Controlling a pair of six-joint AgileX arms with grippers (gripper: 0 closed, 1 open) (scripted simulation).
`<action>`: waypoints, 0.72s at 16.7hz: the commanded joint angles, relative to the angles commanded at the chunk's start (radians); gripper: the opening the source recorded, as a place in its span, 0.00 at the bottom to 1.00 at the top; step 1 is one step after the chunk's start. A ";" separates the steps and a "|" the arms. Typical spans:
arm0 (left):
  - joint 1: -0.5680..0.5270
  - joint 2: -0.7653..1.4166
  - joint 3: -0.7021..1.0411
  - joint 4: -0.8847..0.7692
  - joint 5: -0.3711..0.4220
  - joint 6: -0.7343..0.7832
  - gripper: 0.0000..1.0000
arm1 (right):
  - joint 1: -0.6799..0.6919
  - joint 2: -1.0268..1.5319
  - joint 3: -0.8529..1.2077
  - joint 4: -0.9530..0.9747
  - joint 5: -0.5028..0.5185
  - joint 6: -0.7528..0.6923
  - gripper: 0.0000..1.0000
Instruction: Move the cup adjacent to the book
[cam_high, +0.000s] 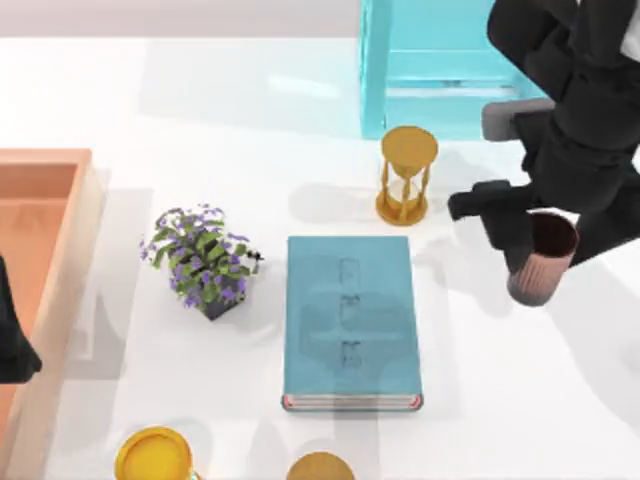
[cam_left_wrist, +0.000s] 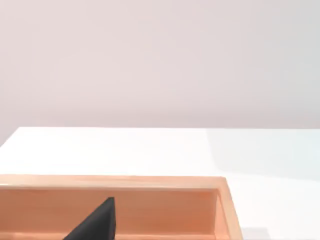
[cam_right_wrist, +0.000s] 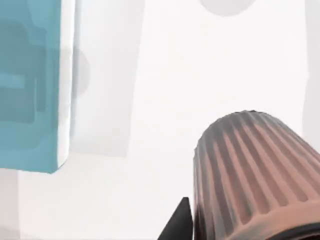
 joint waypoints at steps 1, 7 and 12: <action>0.000 0.000 0.000 0.000 0.000 0.000 1.00 | 0.017 0.012 0.025 0.002 0.001 0.062 0.00; 0.000 0.000 0.000 0.000 0.000 0.000 1.00 | 0.061 0.035 0.089 0.014 0.005 0.211 0.00; 0.000 0.000 0.000 0.000 0.000 0.000 1.00 | 0.056 0.033 0.073 0.029 0.004 0.212 0.00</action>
